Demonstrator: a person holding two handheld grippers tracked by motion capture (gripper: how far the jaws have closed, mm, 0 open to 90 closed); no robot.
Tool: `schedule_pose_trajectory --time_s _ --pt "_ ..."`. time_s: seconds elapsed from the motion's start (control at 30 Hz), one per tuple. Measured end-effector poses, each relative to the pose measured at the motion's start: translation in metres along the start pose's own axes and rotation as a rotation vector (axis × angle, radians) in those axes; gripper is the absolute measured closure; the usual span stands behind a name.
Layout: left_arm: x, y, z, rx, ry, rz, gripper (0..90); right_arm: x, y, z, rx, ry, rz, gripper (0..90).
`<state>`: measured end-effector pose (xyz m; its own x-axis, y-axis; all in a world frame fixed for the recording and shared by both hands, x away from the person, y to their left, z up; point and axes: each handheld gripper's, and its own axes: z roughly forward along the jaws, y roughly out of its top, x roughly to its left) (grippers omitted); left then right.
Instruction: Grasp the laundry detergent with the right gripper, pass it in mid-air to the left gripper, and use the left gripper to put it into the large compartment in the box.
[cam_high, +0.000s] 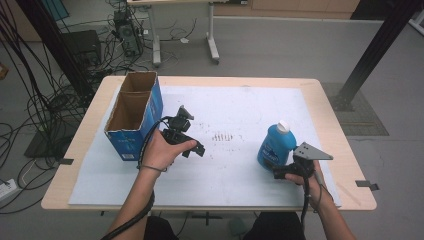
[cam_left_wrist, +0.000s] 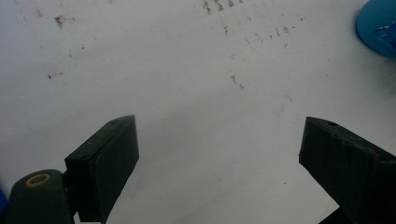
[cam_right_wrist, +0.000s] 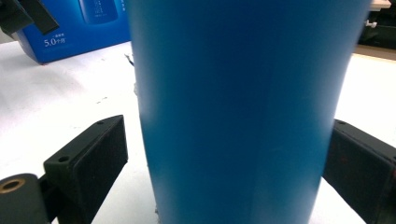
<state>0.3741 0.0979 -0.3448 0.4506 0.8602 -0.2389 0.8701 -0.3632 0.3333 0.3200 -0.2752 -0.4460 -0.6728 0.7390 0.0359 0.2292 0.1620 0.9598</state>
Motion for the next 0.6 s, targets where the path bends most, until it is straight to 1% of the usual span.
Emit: schedule_pose_trajectory --time_s 0.4,0.6 --pt "0.0009 -0.0014 0.0002 0.002 0.0 0.002 12.3 0.0002 0.0008 0.0005 -0.005 0.001 0.008 5.2" --pt "0.0004 -0.0013 -0.0006 -0.002 0.008 0.004 12.3 0.0006 0.0018 0.0003 -0.011 -0.001 0.01 5.2"
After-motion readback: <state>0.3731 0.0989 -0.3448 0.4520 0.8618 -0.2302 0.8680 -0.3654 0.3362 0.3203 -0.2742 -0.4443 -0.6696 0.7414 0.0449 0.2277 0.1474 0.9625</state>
